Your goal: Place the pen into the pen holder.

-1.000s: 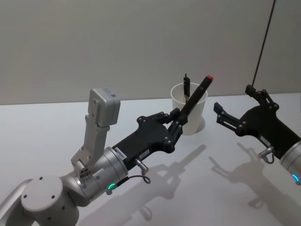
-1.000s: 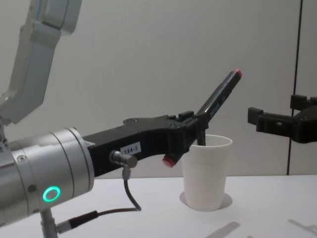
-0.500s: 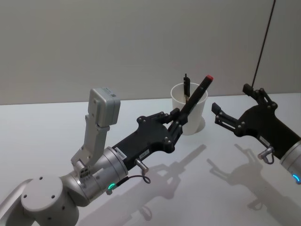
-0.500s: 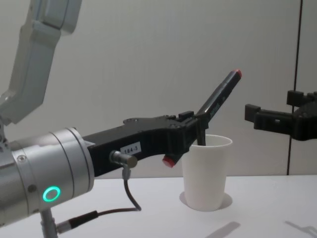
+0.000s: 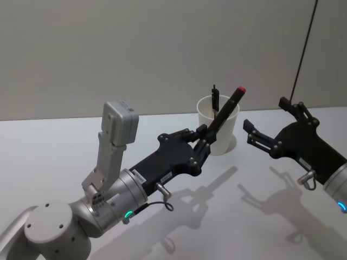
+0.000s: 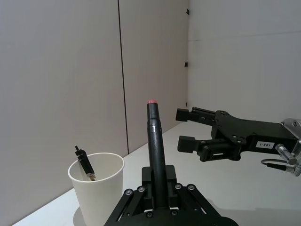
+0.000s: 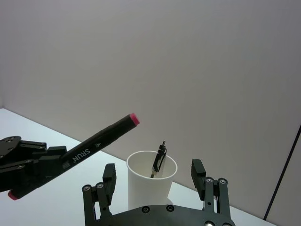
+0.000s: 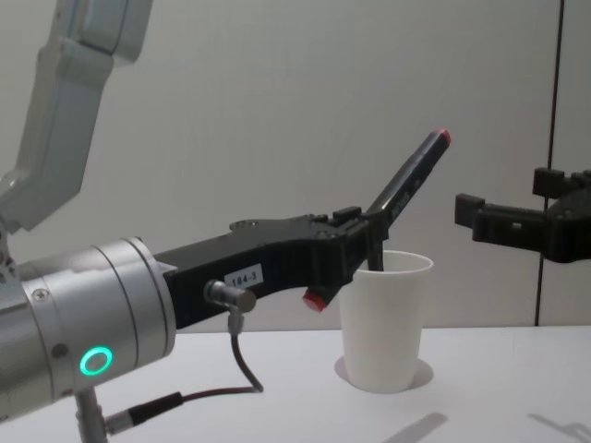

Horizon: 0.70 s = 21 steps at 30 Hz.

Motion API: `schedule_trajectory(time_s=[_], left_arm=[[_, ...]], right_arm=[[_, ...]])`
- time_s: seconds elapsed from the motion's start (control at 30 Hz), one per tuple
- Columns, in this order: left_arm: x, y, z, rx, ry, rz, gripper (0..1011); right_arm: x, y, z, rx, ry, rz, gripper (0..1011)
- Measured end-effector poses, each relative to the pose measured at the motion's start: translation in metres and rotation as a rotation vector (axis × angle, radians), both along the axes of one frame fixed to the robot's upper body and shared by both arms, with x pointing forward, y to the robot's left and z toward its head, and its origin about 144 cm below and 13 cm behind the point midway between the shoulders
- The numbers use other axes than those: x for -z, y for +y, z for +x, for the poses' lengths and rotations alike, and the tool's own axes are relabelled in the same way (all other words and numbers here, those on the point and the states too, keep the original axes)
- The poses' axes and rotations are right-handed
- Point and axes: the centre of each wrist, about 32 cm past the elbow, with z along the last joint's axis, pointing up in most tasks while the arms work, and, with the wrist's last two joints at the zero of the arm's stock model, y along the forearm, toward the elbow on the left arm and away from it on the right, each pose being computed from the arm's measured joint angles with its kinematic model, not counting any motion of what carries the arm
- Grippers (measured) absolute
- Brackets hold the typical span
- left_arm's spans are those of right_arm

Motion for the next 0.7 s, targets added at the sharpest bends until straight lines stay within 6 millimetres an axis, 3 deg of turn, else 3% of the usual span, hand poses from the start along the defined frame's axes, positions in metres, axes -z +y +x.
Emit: schedule_trajectory(time_s=[0.7], left_arm=[[0.000,0.000,0.000,0.000,0.000,0.000,170]], right_arm=[[-0.008,-0.011,-0.012,-0.092,0.013,0.062,1001]])
